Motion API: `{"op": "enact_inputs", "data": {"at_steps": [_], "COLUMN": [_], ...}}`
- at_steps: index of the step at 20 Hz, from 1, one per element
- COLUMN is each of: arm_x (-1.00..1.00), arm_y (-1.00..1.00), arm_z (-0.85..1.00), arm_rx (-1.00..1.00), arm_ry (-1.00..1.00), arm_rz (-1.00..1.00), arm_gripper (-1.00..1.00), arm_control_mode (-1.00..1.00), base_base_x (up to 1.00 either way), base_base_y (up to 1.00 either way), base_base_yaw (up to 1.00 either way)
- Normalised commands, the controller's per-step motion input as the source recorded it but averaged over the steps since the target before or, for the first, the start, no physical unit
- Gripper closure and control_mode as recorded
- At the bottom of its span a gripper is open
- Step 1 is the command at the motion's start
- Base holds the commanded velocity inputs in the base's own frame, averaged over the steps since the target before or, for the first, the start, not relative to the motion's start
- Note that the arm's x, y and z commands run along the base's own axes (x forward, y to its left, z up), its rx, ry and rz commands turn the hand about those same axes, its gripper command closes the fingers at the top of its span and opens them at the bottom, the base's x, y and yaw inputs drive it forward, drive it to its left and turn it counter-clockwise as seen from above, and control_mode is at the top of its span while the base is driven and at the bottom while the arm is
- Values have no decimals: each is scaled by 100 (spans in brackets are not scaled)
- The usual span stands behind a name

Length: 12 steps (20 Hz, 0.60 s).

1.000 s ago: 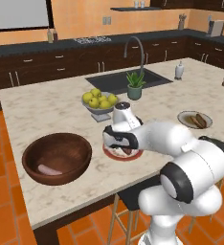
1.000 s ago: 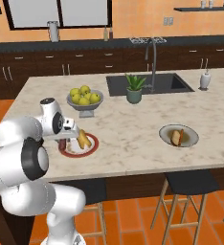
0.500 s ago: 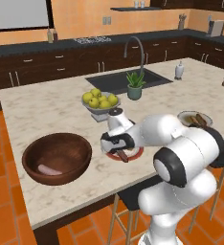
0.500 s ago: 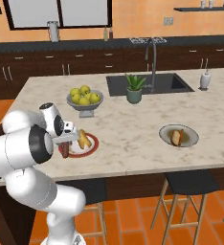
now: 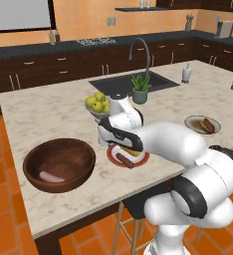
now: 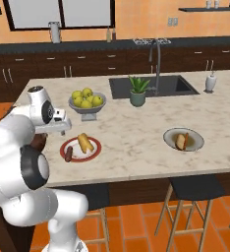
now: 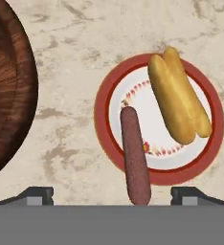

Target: Place one bun and one sausage from the bowl on each plate.

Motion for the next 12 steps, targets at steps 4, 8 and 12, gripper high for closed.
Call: {"op": "enact_inputs", "data": {"at_steps": [4, 8, 12], "arm_x": [-41, -32, -5], "arm_y": [100, 100, 100], "arm_z": [44, 3, -13], "arm_rx": [1, 8, 10], "arm_ry": [1, 9, 7], "arm_rz": [8, 18, 17], "arm_gripper": [-100, -100, -100], "arm_control_mode": [-100, -100, -100], "base_base_x": [0, 0, 0], "base_base_y": [0, 0, 0], "base_base_yaw": [0, 0, 0]}}
